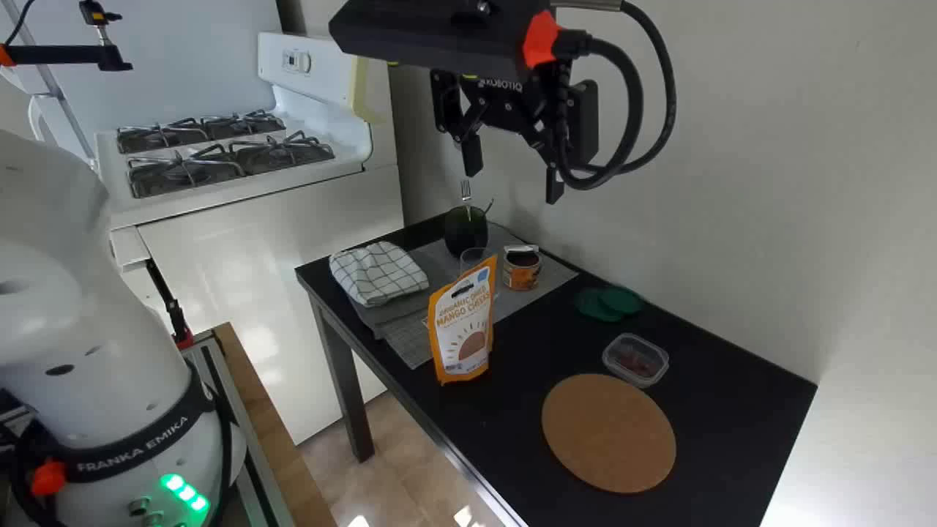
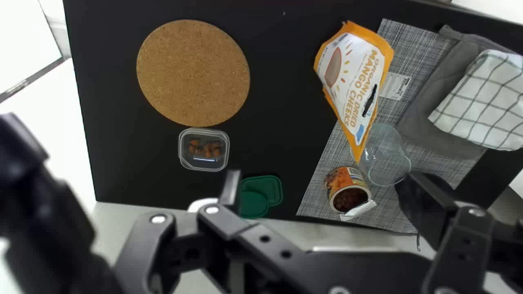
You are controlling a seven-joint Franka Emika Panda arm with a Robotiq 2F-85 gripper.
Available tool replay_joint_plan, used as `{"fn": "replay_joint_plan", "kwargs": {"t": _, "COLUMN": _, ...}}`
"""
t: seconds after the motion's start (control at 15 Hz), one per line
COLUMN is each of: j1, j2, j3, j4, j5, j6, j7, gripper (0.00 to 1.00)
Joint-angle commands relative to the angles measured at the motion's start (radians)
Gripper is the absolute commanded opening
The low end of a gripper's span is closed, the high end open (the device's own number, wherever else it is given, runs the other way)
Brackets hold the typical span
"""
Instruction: Pick up the small lunchbox on the right and pour its contents into the glass cup
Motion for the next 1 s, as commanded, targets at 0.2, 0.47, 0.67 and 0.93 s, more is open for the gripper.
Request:
{"fn": "replay_joint_plan", "kwargs": {"t": 0.2, "j1": -0.018, "j2": 0.006, "j3": 0.016, "j4": 0.002, "j5": 0.015, "j6": -0.001, "j7": -0.012, "gripper": 1.00}}
{"fn": "replay_joint_plan", "kwargs": {"t": 0.47, "j1": -0.018, "j2": 0.006, "j3": 0.016, "j4": 0.002, "j5": 0.015, "j6": -0.001, "j7": -0.012, "gripper": 1.00}}
{"fn": "replay_joint_plan", "kwargs": {"t": 0.67, "j1": 0.052, "j2": 0.041, "j3": -0.010, "j4": -0.003, "j5": 0.038, "j6": -0.003, "j7": -0.146, "gripper": 1.00}}
{"fn": "replay_joint_plan", "kwargs": {"t": 0.93, "j1": 0.122, "j2": 0.145, "j3": -0.037, "j4": 0.019, "j5": 0.137, "j6": -0.002, "j7": -0.339, "gripper": 1.00}}
